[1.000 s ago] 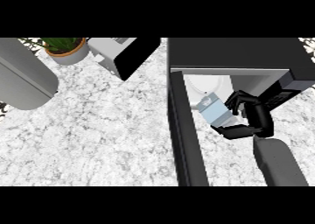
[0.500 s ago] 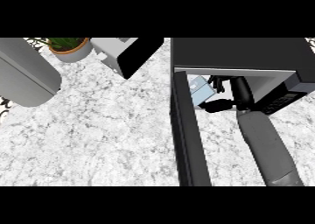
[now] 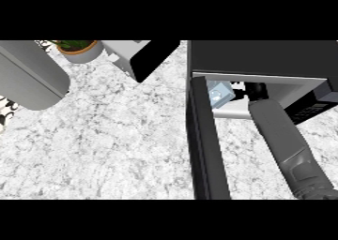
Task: Pick up the milk, place it into the microwave and close the microwave
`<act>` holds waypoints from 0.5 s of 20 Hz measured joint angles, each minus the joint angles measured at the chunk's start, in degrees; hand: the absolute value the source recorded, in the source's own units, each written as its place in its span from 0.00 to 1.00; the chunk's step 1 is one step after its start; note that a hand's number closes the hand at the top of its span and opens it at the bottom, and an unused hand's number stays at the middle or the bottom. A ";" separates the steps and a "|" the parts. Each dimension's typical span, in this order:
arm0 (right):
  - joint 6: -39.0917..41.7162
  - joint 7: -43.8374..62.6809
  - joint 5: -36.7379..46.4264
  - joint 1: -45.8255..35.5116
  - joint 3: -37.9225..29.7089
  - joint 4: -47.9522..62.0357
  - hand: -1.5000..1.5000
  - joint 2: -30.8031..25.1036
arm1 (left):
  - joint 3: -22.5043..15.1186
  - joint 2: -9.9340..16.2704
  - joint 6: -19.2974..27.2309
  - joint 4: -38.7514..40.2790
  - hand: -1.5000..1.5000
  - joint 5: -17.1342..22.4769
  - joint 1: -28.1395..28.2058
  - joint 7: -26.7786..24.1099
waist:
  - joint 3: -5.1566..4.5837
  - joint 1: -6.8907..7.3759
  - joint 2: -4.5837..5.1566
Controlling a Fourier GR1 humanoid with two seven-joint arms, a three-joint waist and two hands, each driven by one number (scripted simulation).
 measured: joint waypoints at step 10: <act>-12.52 -5.02 2.83 -5.54 -2.39 9.51 1.00 -2.62 | -0.52 -0.14 -0.99 0.81 0.00 0.65 -2.11 0.12 | 0.29 1.97 1.24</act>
